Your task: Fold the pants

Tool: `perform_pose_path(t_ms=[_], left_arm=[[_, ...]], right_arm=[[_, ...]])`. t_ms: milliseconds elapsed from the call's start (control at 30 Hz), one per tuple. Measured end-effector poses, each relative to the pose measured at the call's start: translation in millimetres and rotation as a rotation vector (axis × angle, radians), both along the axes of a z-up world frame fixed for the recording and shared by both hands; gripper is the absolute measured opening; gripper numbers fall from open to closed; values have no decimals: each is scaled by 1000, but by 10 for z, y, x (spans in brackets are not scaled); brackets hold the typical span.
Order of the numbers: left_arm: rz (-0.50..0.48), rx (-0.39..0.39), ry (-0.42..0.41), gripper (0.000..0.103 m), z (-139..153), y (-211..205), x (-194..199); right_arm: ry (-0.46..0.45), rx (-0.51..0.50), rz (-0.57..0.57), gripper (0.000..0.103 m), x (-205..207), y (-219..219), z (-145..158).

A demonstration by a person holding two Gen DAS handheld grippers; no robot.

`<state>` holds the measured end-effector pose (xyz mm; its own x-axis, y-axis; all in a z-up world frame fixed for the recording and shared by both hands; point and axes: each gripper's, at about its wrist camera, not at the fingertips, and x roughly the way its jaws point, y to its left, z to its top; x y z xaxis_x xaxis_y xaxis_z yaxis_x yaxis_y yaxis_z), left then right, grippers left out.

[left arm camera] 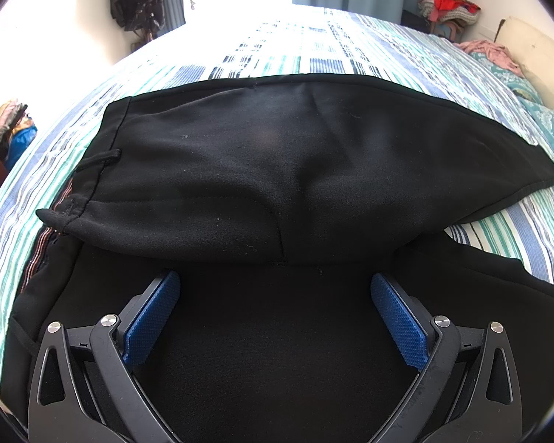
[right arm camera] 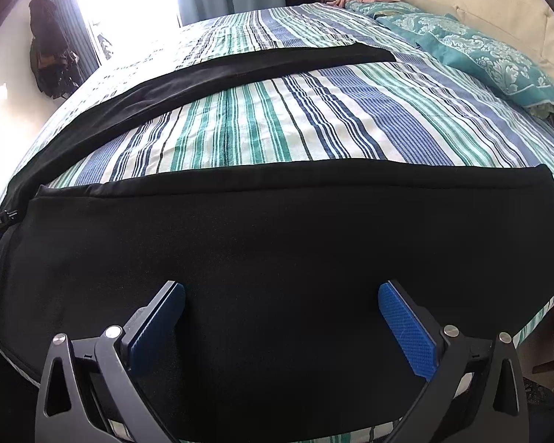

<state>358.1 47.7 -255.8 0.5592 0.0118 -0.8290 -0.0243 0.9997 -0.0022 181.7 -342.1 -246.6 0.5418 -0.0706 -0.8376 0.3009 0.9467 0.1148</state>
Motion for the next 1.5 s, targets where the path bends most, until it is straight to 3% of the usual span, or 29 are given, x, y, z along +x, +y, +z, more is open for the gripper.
perform_pose_path(t_ms=[233, 367, 533, 833, 1000, 1033, 1067, 1100, 1167, 1333, 1500], left_arm=[[0, 0, 0, 103, 0, -1, -1], [0, 2, 1, 103, 8, 2, -10], [-2, 8, -1, 103, 19, -10, -96], [-2, -10, -67, 103, -30, 15, -153], [-1, -14, -87, 103, -46, 14, -163], [-1, -15, -88, 103, -46, 14, -163], [-1, -15, -88, 103, -49, 15, -162], [-1, -14, -88, 103, -49, 14, -159], [-1, -14, -87, 103, -47, 11, -156], [0, -7, -84, 103, -49, 0, -149], [2, 17, -74, 103, -37, -37, -129]], right_arm=[[-141, 138, -70, 103, -20, -280, 271], [-184, 183, -66, 103, 312, -728, 482], [-108, 240, -92, 103, 1225, -1632, 509], [-17, 144, -210, 102, 3357, -3033, 352], [70, 22, -154, 86, 4103, -3133, 55], [83, 25, -144, 79, 4182, -3133, -19], [105, 45, -125, 51, 4239, -3121, -99], [130, 28, -123, 32, 4251, -3095, -142], [68, -33, -137, 6, 4138, -3043, -30], [-167, -104, -89, 6, 3337, -2748, 699], [-369, -206, -29, 5, 2043, -2105, 1395]])
